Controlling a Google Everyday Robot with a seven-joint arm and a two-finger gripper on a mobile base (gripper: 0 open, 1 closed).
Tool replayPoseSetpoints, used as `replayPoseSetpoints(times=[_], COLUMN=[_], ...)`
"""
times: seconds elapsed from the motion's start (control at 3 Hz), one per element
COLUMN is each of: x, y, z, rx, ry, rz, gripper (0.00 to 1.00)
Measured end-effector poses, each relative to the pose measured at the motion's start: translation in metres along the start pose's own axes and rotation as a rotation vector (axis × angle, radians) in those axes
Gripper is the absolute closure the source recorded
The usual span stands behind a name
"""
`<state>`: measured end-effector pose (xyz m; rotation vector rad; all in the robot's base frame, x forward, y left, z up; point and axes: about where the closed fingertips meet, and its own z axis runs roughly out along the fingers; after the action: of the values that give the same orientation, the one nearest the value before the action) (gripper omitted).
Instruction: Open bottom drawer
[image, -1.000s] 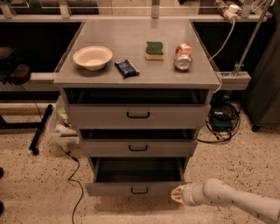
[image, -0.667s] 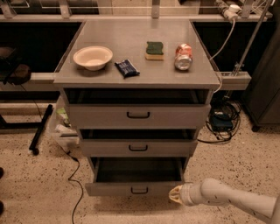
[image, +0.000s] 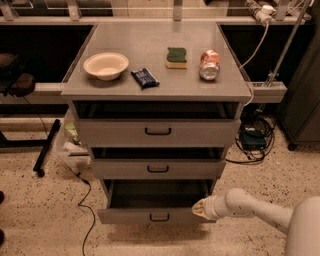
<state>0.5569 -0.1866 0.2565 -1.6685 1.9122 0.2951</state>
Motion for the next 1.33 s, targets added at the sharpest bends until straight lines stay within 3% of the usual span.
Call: replayPoseSetpoints(times=[0.33, 1.33], x=[-0.001, 0.018], y=[-0.025, -0.061], z=[0.012, 0.053], rx=[-0.004, -0.006], ry=[0.001, -0.036], rz=[-0.007, 0.017], gripper=[1.0, 1.0])
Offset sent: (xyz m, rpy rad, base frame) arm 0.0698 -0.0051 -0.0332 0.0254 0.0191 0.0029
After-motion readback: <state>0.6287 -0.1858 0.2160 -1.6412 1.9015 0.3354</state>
